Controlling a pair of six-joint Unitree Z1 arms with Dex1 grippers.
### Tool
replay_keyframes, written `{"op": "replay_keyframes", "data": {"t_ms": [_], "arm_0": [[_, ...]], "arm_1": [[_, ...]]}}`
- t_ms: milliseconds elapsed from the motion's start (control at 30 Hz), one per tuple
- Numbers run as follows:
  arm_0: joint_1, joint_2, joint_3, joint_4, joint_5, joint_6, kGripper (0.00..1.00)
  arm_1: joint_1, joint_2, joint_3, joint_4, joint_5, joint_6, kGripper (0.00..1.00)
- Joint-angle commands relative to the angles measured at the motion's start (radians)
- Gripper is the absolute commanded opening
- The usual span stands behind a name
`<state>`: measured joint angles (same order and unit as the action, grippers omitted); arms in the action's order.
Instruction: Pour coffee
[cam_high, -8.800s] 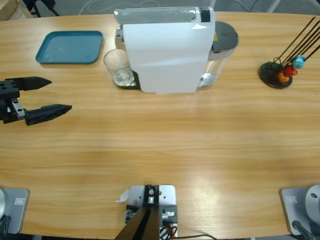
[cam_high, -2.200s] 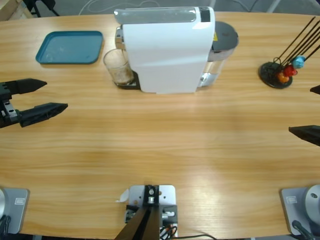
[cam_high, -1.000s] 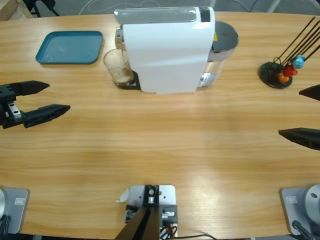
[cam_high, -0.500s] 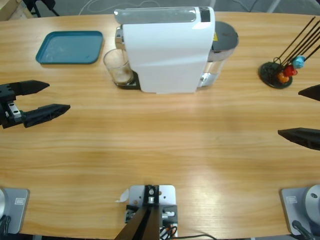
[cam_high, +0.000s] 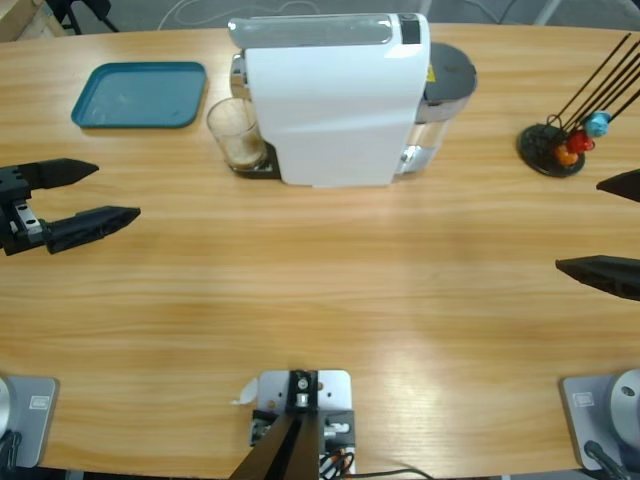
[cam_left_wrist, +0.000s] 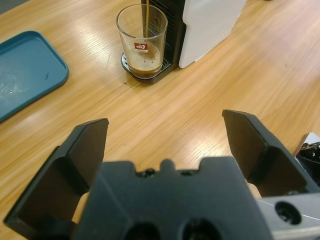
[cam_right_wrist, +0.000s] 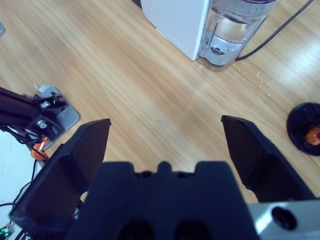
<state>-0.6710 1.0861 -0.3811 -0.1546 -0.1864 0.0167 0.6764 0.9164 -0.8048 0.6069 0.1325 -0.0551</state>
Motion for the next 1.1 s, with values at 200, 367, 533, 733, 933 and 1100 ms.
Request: {"op": "replay_keyframes", "data": {"t_ms": [200,367,533,733,933,1100], "arm_0": [[-0.013,0.004,0.031,-0.025,0.015,-0.006,1.000],[-0.013,0.017,0.028,-0.026,0.015,-0.004,1.000],[-0.013,0.012,0.030,-0.026,0.016,0.001,1.000],[-0.013,0.026,0.030,-0.026,0.015,0.004,1.000],[-0.013,0.029,0.029,-0.034,0.015,0.003,1.000],[-0.013,0.009,0.030,-0.037,0.015,0.007,1.000]], "arm_1": [[0.008,0.033,0.019,-0.003,0.012,-0.012,1.000],[0.008,0.035,0.019,-0.003,0.012,-0.009,1.000],[0.009,0.032,0.020,-0.003,0.012,-0.009,1.000],[0.008,0.031,0.021,-0.004,0.012,-0.009,1.000],[0.008,0.035,0.019,-0.004,0.012,-0.009,1.000],[0.009,0.036,0.018,-0.003,0.012,-0.009,1.000]]}}
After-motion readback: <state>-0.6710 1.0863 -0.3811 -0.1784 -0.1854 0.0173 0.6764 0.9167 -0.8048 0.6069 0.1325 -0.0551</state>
